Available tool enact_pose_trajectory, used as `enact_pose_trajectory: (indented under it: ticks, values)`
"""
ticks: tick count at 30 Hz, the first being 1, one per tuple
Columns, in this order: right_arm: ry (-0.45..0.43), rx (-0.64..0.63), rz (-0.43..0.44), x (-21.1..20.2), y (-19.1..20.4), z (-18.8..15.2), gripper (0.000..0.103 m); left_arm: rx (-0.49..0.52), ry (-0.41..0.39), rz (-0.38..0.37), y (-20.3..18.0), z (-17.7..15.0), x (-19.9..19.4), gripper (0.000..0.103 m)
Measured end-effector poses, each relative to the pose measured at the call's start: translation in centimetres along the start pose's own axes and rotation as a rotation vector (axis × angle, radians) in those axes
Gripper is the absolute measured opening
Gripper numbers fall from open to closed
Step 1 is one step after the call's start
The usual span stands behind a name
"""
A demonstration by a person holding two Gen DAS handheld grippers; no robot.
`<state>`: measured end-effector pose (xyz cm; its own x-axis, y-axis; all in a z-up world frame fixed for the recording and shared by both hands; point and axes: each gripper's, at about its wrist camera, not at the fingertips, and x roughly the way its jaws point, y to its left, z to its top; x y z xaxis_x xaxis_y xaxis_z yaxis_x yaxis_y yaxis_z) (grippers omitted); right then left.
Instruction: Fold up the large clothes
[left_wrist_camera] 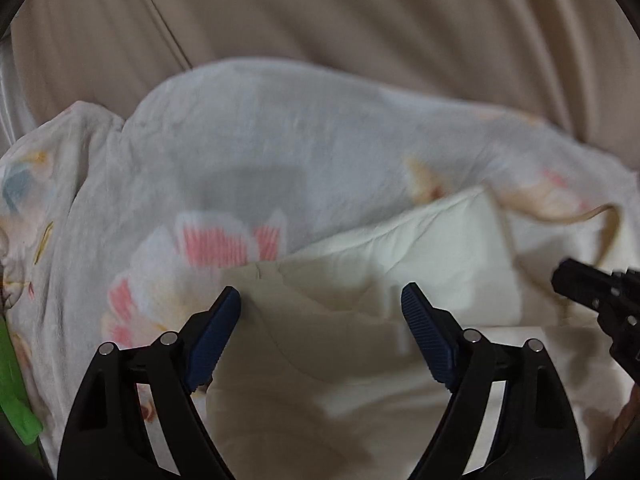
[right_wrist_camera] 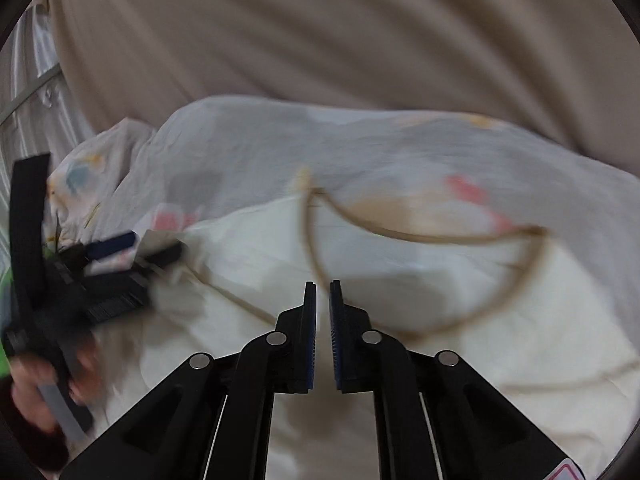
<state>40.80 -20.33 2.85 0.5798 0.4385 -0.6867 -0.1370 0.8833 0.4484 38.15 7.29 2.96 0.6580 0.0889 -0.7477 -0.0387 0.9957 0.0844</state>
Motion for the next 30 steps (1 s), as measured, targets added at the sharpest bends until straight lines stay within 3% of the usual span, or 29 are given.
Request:
enact_pose_trajectory:
  ticks: [2,4,6,9,12,15,17,19,21,22,23,24,26,30]
  values:
    - [0.056,-0.032,0.018,3.9,1.7,0.8,0.007,0.018,0.012,0.042,0.1,-0.9,1.8,0.084]
    - [0.114,-0.065,-0.014,7.2,2.4,0.9,0.0,-0.022,0.016,0.024,1.2,-1.3,2.4,0.089]
    - [0.103,-0.054,-0.018,8.2,1.4,1.2,0.0,-0.074,0.054,-0.027,2.3,-1.4,3.1,0.092]
    - [0.012,0.07,-0.082,5.8,-1.9,1.9,0.0,-0.093,0.06,-0.037,2.7,-1.5,3.3,0.092]
    - [-0.1,0.131,-0.168,0.6,-5.2,0.8,0.0,-0.051,0.001,-0.013,1.8,-1.5,0.8,0.088]
    - [-0.179,0.172,-0.192,-4.5,-8.8,-1.3,0.002,-0.031,-0.057,-0.085,-0.1,-0.6,-2.1,0.09]
    - [-0.157,0.187,-0.193,-6.0,-10.8,-2.4,0.011,-0.013,-0.08,-0.092,-2.1,0.4,-2.8,0.095]
    - [-0.084,0.188,-0.166,-5.5,-11.9,-3.2,0.011,0.038,-0.083,-0.05,-4.8,1.3,-1.8,0.096]
    - [-0.003,0.159,-0.191,-3.9,-13.1,-3.4,0.007,0.08,-0.067,0.017,-7.1,1.5,0.2,0.095]
    - [0.013,0.149,-0.234,-3.2,-13.6,-3.7,0.0,0.088,-0.045,0.058,-7.6,1.3,1.4,0.095]
    - [0.018,0.148,-0.266,-2.7,-14.5,-3.9,0.0,0.088,-0.015,0.077,-7.8,0.9,2.3,0.097]
    - [-0.003,0.176,-0.272,-2.6,-15.8,-4.1,0.0,0.07,0.013,0.061,-7.4,0.8,3.1,0.097]
    - [-0.039,0.265,-0.205,-3.2,-17.4,-4.4,0.0,0.022,0.012,0.034,-6.3,1.2,3.0,0.097]
    - [-0.099,0.22,-0.331,-5.4,-16.0,-5.3,0.0,0.004,-0.065,0.111,-3.4,1.1,0.7,0.095]
